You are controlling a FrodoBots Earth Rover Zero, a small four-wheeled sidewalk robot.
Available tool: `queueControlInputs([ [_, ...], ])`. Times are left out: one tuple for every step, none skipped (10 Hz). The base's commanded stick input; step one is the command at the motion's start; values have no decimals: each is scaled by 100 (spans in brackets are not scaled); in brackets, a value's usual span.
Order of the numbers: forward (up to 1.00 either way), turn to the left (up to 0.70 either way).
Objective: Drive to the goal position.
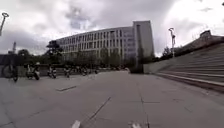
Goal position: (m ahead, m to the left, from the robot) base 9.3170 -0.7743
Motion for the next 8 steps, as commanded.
queueControlInputs([
  [70,-30],
  [70,-33],
  [70,-35],
  [70,-33],
  [70,-2],
  [70,0],
  [70,0],
  [70,0],
])
